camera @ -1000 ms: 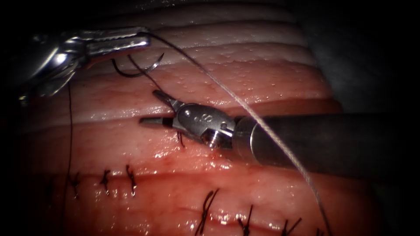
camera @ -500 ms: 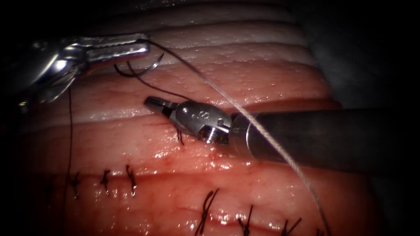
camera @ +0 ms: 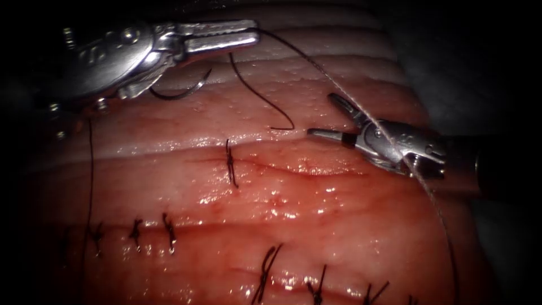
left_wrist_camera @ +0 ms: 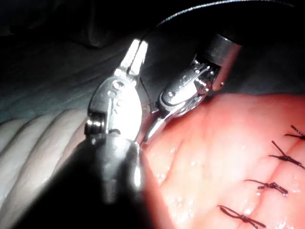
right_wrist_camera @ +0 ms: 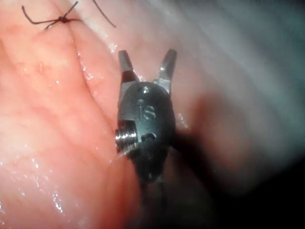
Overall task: Wound Closure
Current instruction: Set suture down from left hand, then pick up remaining tail of suture with left holder
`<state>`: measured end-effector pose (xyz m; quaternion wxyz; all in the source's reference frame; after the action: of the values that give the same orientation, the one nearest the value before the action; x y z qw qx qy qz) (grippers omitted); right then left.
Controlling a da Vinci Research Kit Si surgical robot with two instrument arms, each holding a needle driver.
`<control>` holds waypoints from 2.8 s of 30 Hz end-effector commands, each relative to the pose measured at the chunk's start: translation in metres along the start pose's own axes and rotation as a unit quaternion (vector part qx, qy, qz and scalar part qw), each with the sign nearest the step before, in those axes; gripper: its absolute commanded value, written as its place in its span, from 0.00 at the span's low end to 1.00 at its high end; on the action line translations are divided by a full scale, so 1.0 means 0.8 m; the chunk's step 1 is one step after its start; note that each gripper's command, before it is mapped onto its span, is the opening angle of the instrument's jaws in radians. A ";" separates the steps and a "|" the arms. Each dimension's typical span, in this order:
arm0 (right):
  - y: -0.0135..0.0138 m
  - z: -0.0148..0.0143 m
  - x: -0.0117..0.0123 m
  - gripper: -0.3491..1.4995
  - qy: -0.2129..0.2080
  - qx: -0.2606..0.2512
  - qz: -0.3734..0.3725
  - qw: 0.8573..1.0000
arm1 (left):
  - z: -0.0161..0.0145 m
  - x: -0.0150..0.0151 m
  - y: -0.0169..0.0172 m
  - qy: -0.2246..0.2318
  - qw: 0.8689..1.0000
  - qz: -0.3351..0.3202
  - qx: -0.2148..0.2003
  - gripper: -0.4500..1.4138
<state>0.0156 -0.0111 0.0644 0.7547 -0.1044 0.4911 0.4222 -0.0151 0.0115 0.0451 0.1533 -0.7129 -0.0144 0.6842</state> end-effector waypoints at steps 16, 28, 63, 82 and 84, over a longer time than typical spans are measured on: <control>0.0097 -0.0121 0.0100 0.55 0.034 -0.072 -0.005 0.997 | 0.0168 -0.0155 -0.0065 -0.065 0.996 0.066 0.003 0.00; 0.0118 -0.0176 0.0152 0.53 0.038 -0.081 -0.013 0.996 | 0.0215 -0.0289 -0.0047 -0.154 0.976 0.152 -0.030 0.00; -0.0058 -0.0057 0.0130 0.43 0.038 0.029 -0.011 0.999 | 0.0036 -0.0224 -0.0061 -0.157 0.987 -0.002 0.016 0.87; -0.0095 -0.0024 0.0078 0.38 -0.005 0.103 -0.019 0.994 | -0.0055 -0.0257 0.0120 -0.271 0.961 0.050 0.000 0.42; -0.0095 -0.0022 0.0073 0.38 -0.008 0.107 -0.021 0.994 | -0.0056 -0.0263 0.0128 -0.278 0.959 0.053 0.001 0.32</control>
<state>0.0203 -0.0137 0.0562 0.7748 -0.0293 0.5243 0.3520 -0.0135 -0.0044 0.0629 0.1076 -0.4864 -0.0169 0.8669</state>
